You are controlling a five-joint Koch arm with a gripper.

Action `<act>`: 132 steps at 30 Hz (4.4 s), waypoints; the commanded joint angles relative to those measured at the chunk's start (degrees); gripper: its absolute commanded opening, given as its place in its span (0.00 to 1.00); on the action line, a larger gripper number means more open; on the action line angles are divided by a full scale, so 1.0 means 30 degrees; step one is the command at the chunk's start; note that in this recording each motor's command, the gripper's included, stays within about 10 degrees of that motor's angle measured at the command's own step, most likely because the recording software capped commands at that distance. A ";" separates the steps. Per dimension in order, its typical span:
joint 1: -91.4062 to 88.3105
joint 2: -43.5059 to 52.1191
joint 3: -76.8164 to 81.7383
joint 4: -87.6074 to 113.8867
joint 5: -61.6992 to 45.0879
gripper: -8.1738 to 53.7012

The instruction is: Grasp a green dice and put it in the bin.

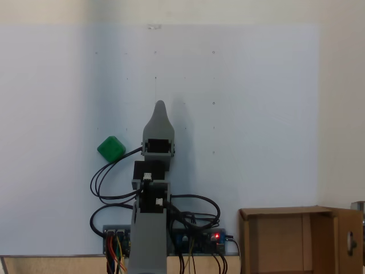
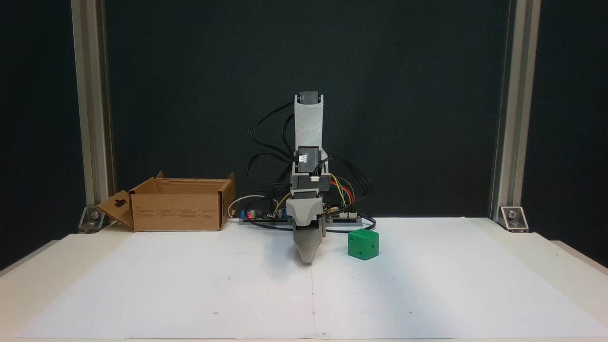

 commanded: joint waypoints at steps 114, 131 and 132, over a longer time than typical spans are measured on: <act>-1.2041 -0.1553 -1.7168 3.2490 -0.4834 0.82; -1.2041 -0.3369 -1.7227 3.0850 -0.4629 0.82; -1.2041 -0.3369 -1.7227 3.0879 -0.4570 0.82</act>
